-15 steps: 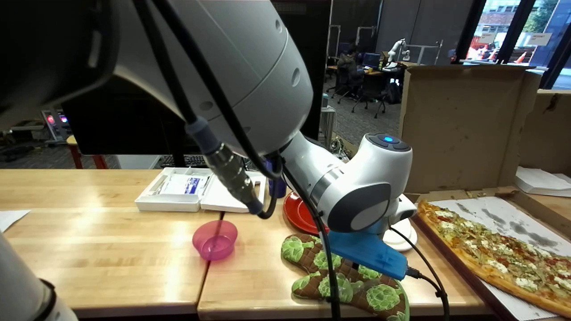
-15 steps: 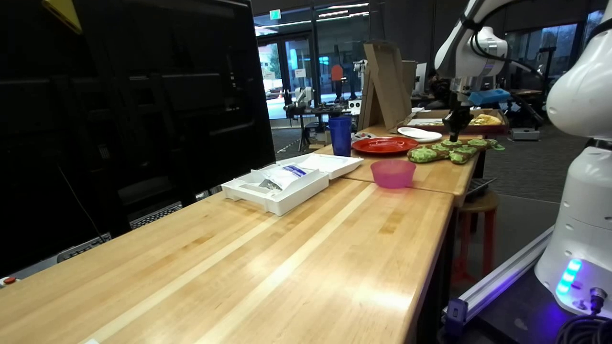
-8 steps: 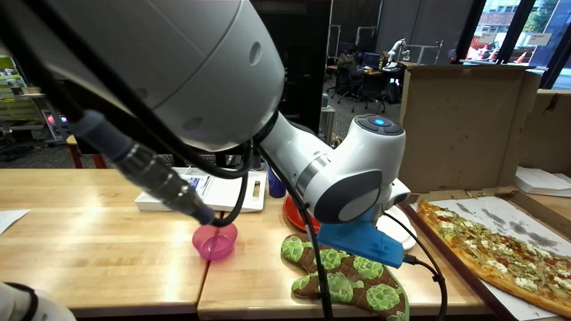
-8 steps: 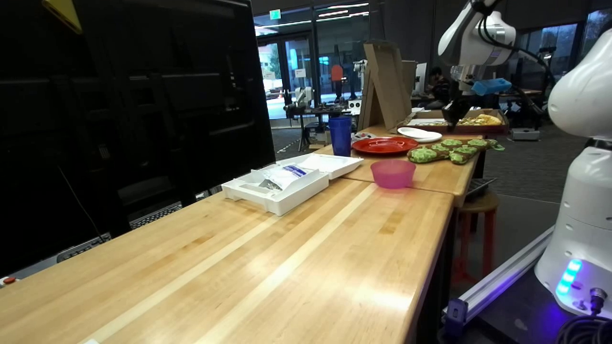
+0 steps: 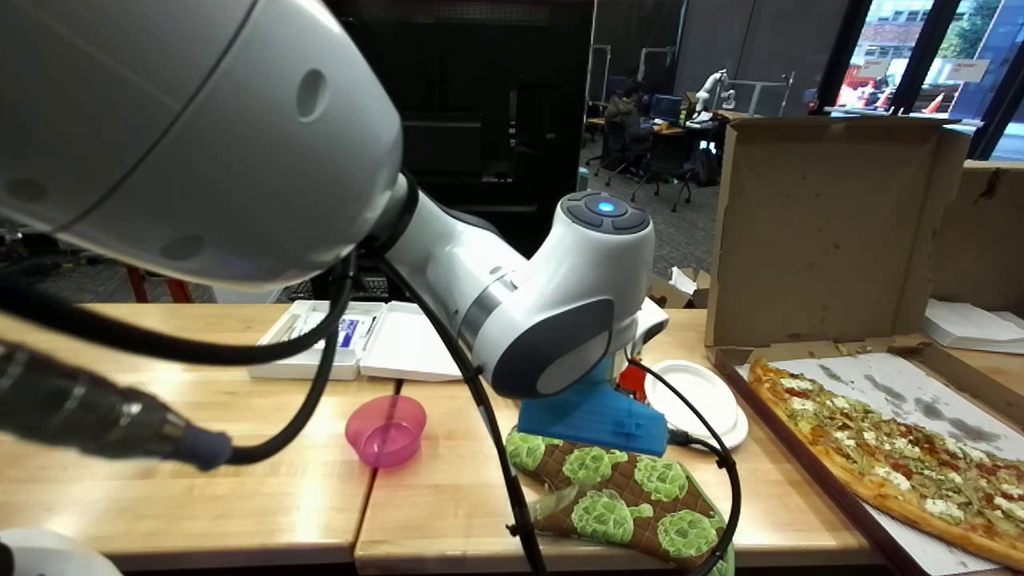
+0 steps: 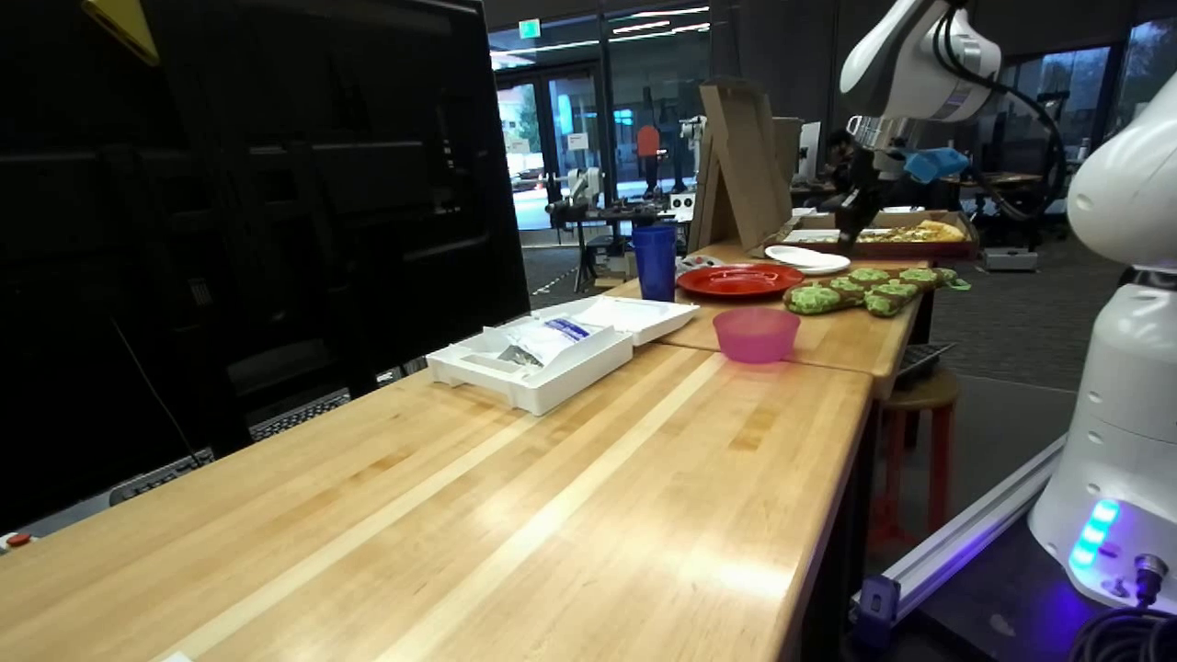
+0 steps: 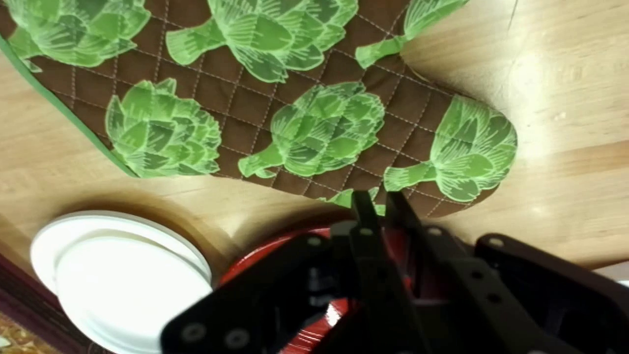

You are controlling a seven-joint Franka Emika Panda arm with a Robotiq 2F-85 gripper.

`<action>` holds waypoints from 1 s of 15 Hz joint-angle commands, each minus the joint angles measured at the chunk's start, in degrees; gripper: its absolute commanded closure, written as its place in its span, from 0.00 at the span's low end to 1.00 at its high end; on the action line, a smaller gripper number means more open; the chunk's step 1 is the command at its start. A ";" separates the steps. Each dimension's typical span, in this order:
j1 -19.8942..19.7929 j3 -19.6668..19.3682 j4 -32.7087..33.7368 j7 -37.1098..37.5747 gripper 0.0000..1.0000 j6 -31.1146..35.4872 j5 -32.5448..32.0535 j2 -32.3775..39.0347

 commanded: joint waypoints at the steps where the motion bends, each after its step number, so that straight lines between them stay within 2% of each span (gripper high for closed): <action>1: 2.12 -0.98 -5.34 -3.22 0.56 3.16 -0.35 -6.44; 3: 2.71 -0.81 -7.45 -3.06 0.44 5.36 -0.64 -8.71; 6: -0.07 1.31 -8.97 3.90 0.23 14.25 -3.82 -7.50; 9: 0.48 -0.17 -7.84 9.26 0.02 18.49 -4.17 -4.70; 11: 2.13 -1.64 -7.81 11.04 0.00 18.17 -3.62 -4.50; 13: 5.56 -4.07 -7.76 10.32 0.00 16.92 -2.00 -5.07; 15: 6.45 -4.11 -7.74 10.65 0.00 18.42 -2.80 -4.97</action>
